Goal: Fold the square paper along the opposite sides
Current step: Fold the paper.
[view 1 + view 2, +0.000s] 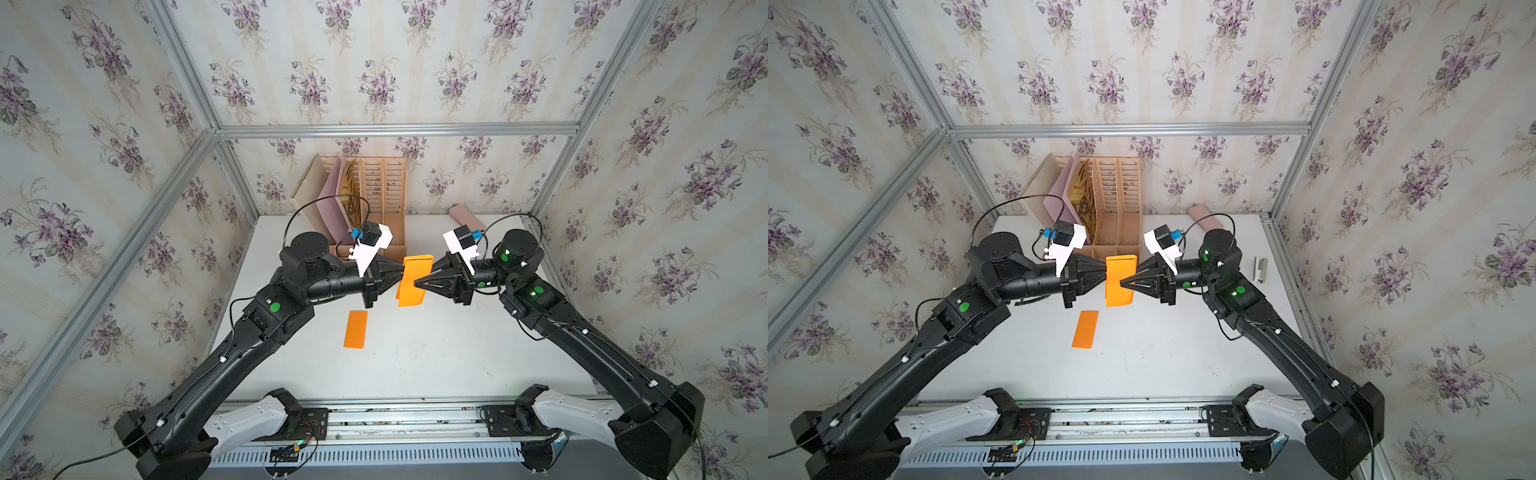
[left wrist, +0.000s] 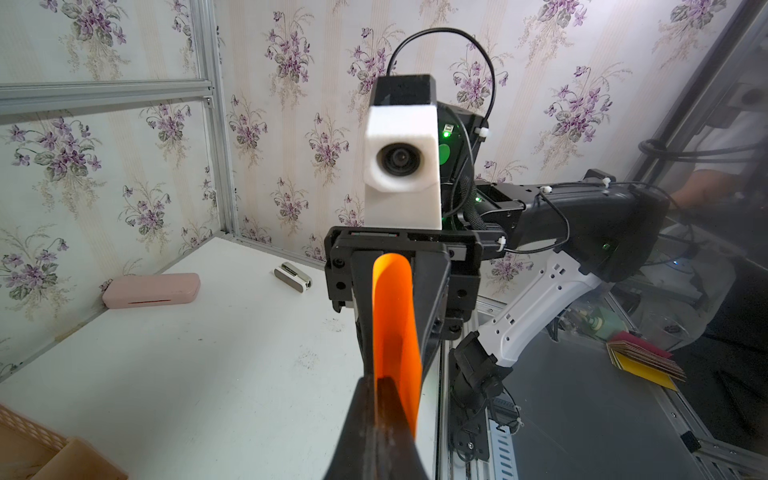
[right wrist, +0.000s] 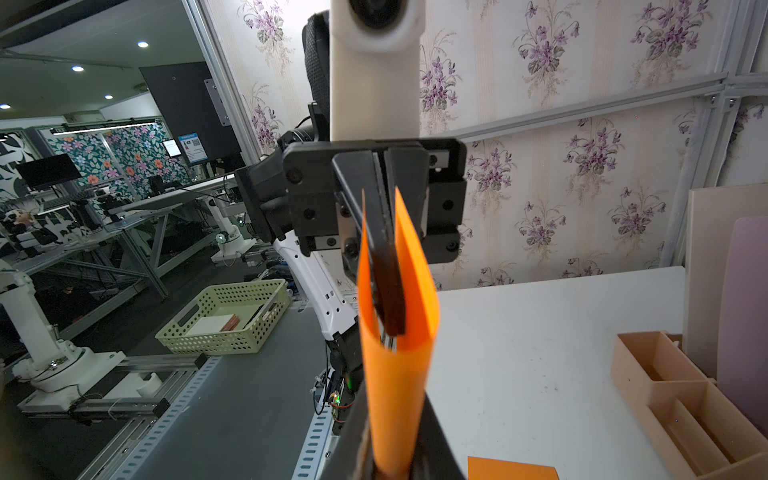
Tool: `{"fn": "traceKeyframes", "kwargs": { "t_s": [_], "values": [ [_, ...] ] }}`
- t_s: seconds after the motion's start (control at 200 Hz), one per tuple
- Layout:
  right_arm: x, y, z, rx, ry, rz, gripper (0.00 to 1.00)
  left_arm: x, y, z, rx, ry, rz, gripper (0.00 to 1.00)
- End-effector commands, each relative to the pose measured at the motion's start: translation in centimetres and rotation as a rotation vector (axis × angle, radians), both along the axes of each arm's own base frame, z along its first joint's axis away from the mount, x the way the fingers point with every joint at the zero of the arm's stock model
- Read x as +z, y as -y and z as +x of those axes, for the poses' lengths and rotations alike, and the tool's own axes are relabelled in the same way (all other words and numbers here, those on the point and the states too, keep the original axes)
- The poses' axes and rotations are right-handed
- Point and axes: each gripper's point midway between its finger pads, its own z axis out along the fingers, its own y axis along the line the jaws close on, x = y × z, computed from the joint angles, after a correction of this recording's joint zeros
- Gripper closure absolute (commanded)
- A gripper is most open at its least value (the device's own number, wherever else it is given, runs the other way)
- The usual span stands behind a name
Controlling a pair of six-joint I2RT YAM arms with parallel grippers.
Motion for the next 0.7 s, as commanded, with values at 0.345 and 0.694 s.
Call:
{"fn": "traceKeyframes", "kwargs": {
  "t_s": [0.345,0.694],
  "values": [
    [0.56,0.03,-0.3,0.015,0.023,0.018,0.8,0.46,0.13,0.06,-0.005,0.021,-0.017,1.0],
    [0.5,0.01,-0.43,0.027,0.018,0.02,0.8,0.49,0.13,0.02,-0.006,0.022,-0.021,1.0]
  ]
}}
